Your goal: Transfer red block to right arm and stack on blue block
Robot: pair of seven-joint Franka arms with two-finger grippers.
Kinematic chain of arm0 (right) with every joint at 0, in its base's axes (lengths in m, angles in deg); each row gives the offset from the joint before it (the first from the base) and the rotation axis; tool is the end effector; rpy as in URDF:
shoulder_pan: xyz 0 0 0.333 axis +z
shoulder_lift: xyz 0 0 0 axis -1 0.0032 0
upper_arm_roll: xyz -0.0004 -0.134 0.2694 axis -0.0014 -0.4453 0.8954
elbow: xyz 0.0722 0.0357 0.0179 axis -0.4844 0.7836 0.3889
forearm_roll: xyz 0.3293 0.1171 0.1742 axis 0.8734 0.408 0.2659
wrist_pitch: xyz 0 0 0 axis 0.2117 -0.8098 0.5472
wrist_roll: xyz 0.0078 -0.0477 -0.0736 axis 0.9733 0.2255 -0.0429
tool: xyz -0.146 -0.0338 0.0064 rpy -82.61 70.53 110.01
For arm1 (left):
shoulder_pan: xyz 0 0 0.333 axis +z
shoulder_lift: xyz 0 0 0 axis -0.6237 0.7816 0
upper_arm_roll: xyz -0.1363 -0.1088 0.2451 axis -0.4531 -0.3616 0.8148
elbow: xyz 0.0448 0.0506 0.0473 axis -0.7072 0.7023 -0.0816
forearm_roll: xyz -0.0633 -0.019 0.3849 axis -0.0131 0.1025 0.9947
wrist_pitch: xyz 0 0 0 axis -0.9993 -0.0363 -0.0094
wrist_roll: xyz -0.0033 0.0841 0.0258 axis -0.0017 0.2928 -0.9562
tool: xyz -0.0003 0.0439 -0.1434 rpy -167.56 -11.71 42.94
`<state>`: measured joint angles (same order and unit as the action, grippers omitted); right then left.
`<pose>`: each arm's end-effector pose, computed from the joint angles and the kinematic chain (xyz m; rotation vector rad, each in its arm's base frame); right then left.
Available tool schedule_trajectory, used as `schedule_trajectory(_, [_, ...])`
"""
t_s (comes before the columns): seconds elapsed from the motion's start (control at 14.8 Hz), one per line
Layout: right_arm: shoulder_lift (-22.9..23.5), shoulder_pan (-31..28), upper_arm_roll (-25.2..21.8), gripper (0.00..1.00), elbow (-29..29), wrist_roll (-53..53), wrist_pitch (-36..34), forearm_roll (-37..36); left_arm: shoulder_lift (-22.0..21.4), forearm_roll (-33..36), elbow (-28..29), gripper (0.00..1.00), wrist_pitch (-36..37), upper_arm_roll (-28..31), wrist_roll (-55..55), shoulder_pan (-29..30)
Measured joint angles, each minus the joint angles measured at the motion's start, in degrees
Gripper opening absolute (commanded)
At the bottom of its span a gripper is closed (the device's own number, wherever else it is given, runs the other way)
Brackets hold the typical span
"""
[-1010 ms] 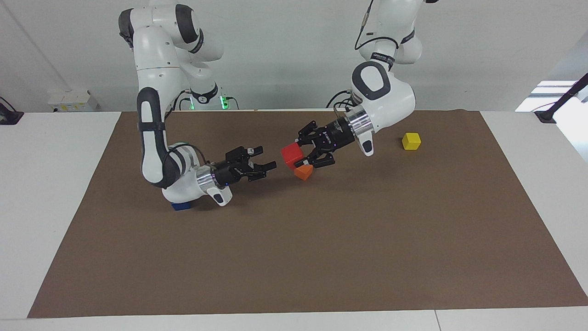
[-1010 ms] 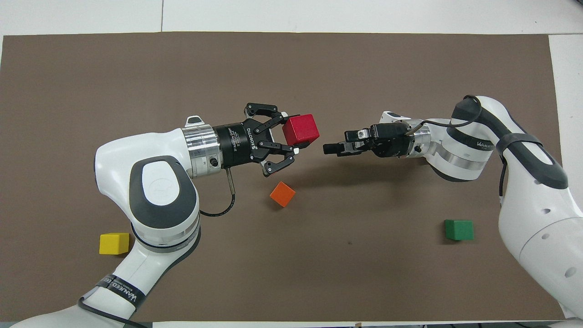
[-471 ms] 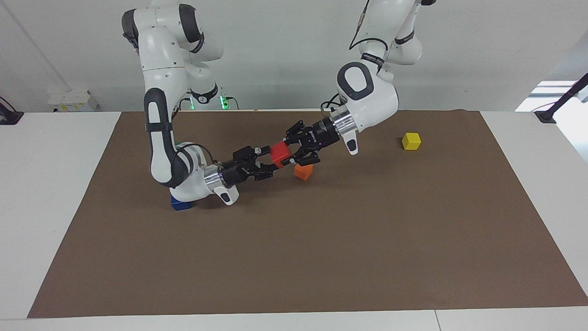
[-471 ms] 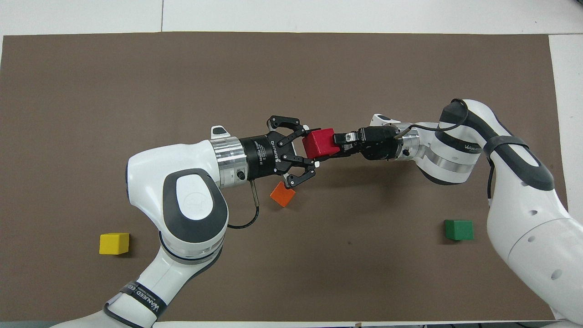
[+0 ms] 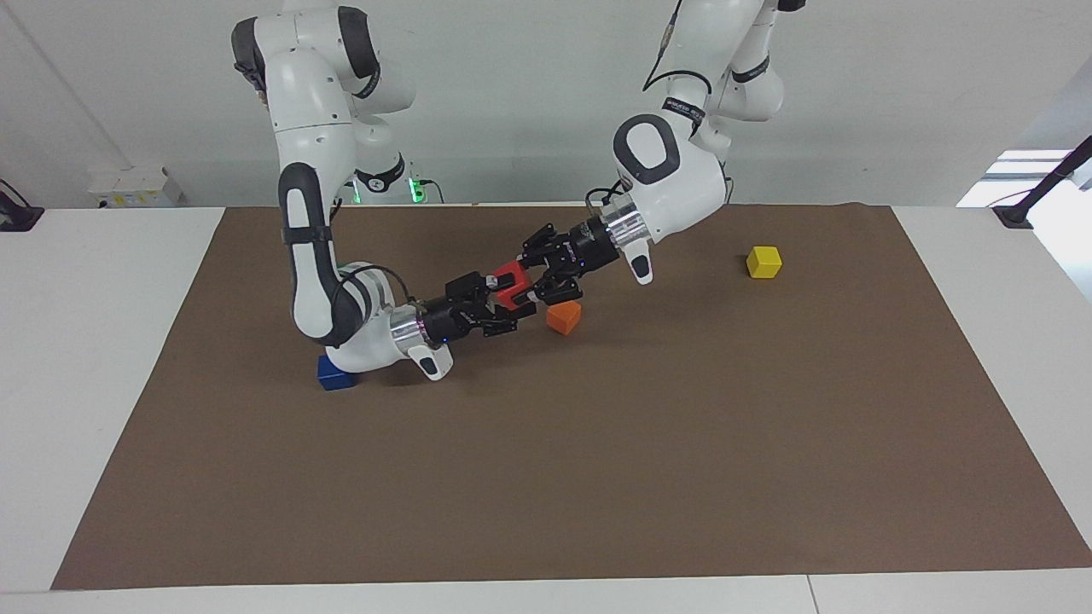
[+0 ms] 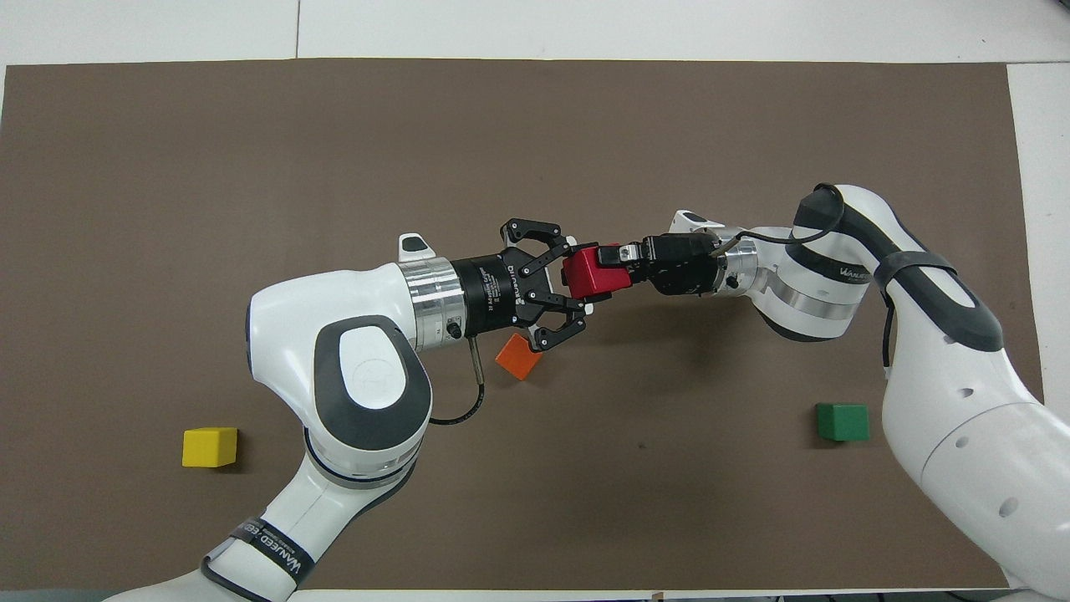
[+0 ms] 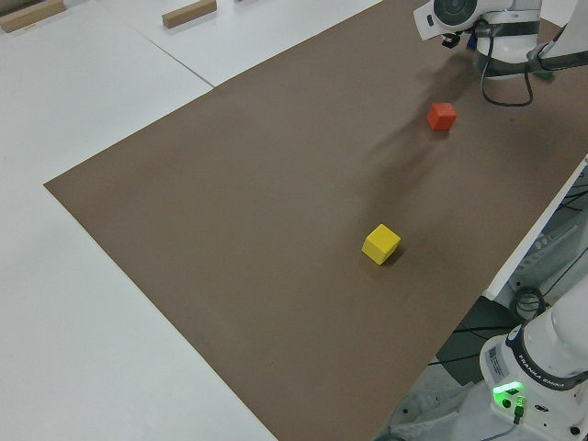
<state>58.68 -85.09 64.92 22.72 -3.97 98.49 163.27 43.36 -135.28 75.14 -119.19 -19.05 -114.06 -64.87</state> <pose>0.5679 0.2453 0.2867 -1.1957 -0.0251 0.1045 0.4950 -0.4011 0.3986 1.4031 1.5703 -0.8472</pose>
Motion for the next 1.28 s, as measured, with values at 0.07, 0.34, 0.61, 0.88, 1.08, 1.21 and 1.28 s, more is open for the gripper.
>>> schedule_trajectory(0.07, [0.0, 0.0, 0.0, 0.98, 0.0, 0.0, 0.0, 0.0, 0.1, 0.0, 0.0, 0.0, 0.7, 0.0, 0.7, 0.2])
schedule_trajectory(0.34, [0.0, 0.0, 0.0, 0.27, 0.0, 0.0, 0.0, 0.2, 0.2, 0.1, 0.1, 0.0, 1.4, 0.4, 1.7, 0.6])
schedule_trajectory(0.61, [-0.3, -0.3, -0.1, 0.0, -0.1, 0.0, 0.0, 0.6, 0.4, -0.1, 0.3, 0.0, 2.1, 0.6, 1.9, 1.0])
schedule_trajectory(0.88, [-0.3, -0.3, -0.1, 0.0, 0.0, 0.0, 0.0, 0.6, 0.5, 0.0, 0.3, 0.0, 2.3, 0.6, 1.9, 1.0])
schedule_trajectory(1.08, [-0.3, -0.3, -0.1, 0.0, 0.0, 0.0, 0.0, 0.6, 0.5, 0.0, 0.3, 0.06, 2.3, 0.6, 1.9, 1.0])
schedule_trajectory(1.21, [-0.4, -0.3, -0.1, 0.0, 0.0, 0.0, 0.2, 0.6, 0.5, -0.1, 0.3, 1.0, 2.3, 0.6, 1.9, 1.0])
schedule_trajectory(1.28, [-0.5, -0.3, -0.1, 0.0, 0.0, 0.0, 0.3, 0.6, 0.5, -0.1, 0.2, 1.0, 2.3, 0.6, 1.9, 1.1])
